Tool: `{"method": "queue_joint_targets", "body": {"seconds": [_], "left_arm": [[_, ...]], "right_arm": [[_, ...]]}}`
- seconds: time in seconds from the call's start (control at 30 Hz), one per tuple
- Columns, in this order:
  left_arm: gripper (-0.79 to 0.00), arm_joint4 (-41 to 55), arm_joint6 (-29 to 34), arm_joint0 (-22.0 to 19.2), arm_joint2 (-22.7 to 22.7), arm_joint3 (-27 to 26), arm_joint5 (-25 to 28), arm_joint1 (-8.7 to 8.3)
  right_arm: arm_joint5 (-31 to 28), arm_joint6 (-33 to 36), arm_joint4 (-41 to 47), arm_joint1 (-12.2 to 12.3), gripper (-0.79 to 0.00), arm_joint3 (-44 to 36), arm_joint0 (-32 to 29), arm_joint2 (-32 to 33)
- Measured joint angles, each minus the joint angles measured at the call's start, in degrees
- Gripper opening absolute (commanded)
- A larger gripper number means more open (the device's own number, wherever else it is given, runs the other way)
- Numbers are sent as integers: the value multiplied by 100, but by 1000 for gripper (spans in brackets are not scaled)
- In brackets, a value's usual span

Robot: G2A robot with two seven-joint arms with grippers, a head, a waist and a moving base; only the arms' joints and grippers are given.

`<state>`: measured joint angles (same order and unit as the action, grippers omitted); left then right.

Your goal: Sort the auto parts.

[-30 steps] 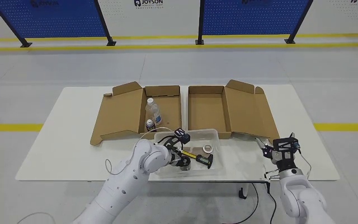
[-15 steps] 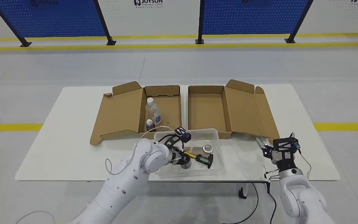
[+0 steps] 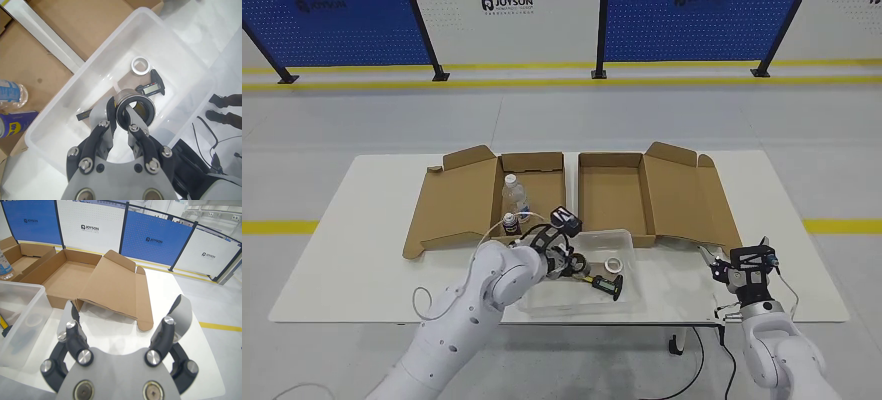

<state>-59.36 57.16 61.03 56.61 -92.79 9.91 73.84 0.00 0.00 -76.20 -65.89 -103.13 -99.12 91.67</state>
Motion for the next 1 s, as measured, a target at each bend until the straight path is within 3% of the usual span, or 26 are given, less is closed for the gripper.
{"method": "queue_joint_targets", "body": {"seconds": [0.2, 0.47, 1.0], "left_arm": [[-785, 45, -355, 202, 199, -281, -92, -38], [-785, 922, -505, 315, 408, -325, 163, -53], [-785, 1850, 301, 129, 538, -260, 759, -153]], "right_arm": [[0, 0, 0, 0, 0, 0, 0, 0], [0, 0, 0, 0, 0, 0, 0, 0], [0, 0, 0, 0, 0, 0, 0, 0]]}}
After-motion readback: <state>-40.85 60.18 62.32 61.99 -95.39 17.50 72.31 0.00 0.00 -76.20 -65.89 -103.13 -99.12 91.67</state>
